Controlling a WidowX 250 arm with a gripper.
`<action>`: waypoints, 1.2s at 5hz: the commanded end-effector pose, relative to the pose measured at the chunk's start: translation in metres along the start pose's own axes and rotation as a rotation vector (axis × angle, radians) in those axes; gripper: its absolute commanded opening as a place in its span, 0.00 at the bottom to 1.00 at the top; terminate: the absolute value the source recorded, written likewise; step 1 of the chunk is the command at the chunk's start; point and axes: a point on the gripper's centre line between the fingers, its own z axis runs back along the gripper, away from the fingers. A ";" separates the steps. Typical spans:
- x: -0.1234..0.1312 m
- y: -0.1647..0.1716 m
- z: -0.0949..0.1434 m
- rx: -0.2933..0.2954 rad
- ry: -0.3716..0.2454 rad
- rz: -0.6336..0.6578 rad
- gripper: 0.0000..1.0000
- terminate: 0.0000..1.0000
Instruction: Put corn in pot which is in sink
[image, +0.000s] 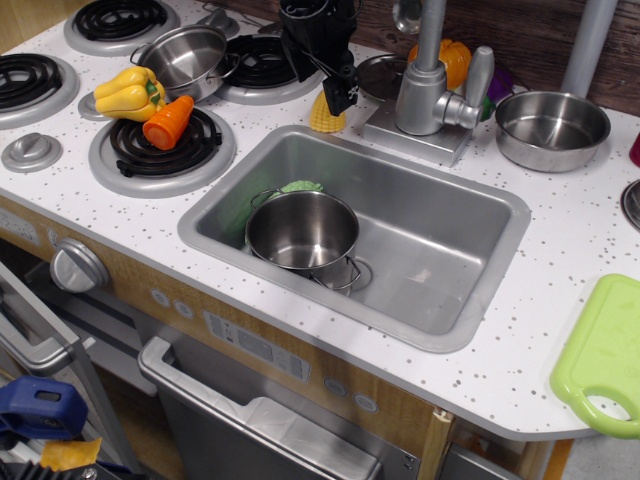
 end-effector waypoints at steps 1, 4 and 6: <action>0.000 0.000 0.000 0.000 0.000 0.000 1.00 0.00; 0.012 0.010 -0.006 0.063 -0.064 -0.005 1.00 0.00; 0.016 0.016 -0.019 0.051 -0.102 0.008 1.00 0.00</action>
